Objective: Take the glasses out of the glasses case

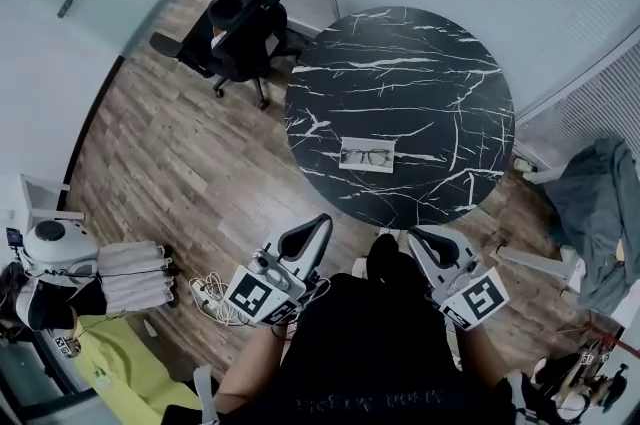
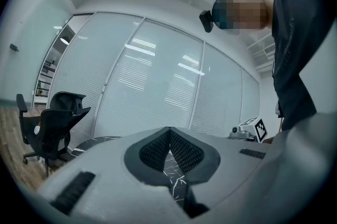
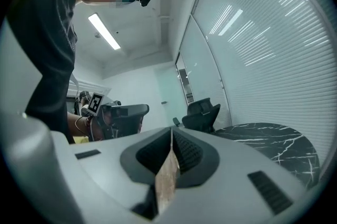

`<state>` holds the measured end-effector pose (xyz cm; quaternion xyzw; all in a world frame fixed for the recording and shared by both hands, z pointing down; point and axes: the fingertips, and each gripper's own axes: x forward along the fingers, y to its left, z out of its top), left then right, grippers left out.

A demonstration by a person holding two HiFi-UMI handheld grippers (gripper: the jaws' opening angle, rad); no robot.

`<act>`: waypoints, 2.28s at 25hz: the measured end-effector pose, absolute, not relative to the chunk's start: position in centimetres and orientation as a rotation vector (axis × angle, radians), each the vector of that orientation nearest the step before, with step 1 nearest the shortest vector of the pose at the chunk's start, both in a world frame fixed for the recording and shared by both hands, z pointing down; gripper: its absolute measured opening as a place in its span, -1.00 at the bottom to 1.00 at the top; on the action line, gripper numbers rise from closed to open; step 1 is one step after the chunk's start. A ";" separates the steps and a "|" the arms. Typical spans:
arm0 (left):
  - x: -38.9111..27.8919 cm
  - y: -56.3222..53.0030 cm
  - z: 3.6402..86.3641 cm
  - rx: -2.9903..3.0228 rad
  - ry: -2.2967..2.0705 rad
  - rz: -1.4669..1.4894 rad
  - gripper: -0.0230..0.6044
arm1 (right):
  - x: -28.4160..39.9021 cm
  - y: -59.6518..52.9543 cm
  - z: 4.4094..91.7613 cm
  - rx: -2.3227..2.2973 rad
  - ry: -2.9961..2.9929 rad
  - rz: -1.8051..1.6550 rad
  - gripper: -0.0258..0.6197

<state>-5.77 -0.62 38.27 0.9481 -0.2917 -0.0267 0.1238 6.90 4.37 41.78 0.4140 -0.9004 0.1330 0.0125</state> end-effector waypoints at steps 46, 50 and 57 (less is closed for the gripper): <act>-5.5 -10.6 47.4 2.668 -0.728 0.131 -0.87 | 4.0 -9.1 57.6 0.840 -2.467 0.509 -0.82; -5.8 -11.1 48.0 2.659 -0.736 0.139 -0.87 | 3.5 -9.7 59.7 0.777 -2.415 0.463 -0.82; -6.5 -11.5 48.3 2.644 -0.744 0.137 -0.87 | 2.2 -11.0 61.9 0.699 -2.369 0.458 -0.82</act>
